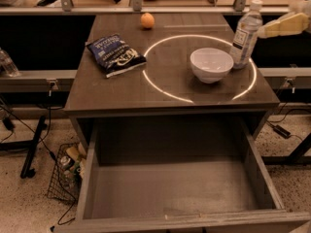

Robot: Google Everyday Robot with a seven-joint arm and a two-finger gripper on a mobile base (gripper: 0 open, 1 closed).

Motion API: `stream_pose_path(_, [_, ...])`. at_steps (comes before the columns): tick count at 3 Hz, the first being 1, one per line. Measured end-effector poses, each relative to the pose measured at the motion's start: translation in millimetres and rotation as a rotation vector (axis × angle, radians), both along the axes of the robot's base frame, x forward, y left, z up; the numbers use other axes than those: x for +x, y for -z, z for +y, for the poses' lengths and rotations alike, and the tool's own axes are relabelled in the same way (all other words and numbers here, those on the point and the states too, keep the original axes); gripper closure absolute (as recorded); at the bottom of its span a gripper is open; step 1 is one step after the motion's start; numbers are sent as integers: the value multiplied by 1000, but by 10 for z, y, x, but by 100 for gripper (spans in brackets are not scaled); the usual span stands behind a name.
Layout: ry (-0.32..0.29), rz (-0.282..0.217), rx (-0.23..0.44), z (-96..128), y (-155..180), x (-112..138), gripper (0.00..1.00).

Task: Pick blue plastic bottle from top drawer and place on counter

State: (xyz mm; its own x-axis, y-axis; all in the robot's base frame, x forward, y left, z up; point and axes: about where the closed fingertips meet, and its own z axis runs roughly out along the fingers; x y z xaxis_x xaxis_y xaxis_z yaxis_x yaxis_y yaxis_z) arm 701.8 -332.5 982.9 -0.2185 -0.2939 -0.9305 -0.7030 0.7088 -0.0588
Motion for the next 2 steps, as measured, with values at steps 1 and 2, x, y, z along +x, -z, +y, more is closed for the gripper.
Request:
stream_pose_path(1, [29,-123,-4,-237,-575,-356,0])
stream_pose_path(2, [33,-171,-23,-216,-904,-539,0])
